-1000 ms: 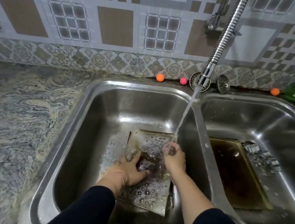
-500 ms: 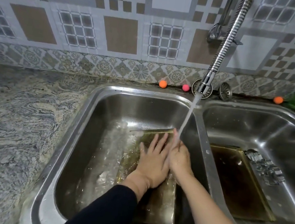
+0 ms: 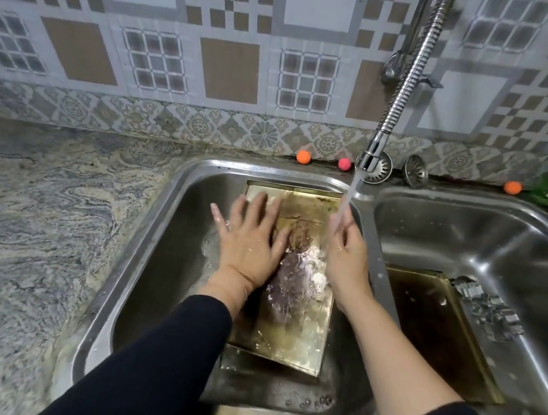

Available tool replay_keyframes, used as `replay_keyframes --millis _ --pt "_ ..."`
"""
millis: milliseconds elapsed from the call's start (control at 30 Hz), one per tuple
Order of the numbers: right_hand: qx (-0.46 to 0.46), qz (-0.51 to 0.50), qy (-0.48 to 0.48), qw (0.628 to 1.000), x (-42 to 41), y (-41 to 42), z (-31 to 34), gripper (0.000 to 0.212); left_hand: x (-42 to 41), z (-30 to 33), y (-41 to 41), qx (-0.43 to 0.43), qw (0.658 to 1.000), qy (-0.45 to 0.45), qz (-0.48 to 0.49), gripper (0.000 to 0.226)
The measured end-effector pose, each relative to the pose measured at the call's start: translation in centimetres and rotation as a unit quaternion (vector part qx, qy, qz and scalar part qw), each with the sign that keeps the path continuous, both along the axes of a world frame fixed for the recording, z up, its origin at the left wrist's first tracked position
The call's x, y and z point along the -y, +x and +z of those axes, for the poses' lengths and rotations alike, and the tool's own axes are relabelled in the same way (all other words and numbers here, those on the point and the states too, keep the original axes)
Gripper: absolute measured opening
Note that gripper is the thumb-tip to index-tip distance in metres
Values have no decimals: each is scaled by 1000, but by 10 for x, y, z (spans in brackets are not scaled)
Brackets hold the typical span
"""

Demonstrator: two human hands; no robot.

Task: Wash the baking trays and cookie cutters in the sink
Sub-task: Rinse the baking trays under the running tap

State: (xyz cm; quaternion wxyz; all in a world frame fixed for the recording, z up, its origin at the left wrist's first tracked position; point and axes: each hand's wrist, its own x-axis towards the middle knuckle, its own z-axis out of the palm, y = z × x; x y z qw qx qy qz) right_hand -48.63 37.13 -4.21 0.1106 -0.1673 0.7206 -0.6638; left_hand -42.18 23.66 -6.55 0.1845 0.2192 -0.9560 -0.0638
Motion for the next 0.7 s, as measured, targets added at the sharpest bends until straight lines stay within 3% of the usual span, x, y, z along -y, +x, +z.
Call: replay_keyframes --millis 100,233,300,367,467,533,600,667,700 --pt "7 11 -3 1000 0 0 3 48 15 5 12 -39 997 58 27 71" --pt "-23 11 26 999 2 1 7 60 19 18 13 -118 964 233 39 85" --pt "-50 22 92 994 1 -4 4 69 25 18 15 -161 953 255 32 71" --pt "-62 47 217 973 3 -11 0 74 23 20 18 -203 940 273 24 61" --pt "-6 75 355 932 12 -13 5 73 6 24 18 -244 928 282 -13 59" --pt "11 72 352 933 21 -11 13 72 -5 25 15 -280 924 259 -9 54" --pt "-3 85 314 946 28 -6 24 84 -14 30 14 -299 922 245 -12 50" --pt "26 85 200 976 32 0 39 95 -27 37 13 -299 922 244 -34 48" --pt "37 70 139 987 34 2 46 87 -34 40 12 -295 926 233 -48 50"
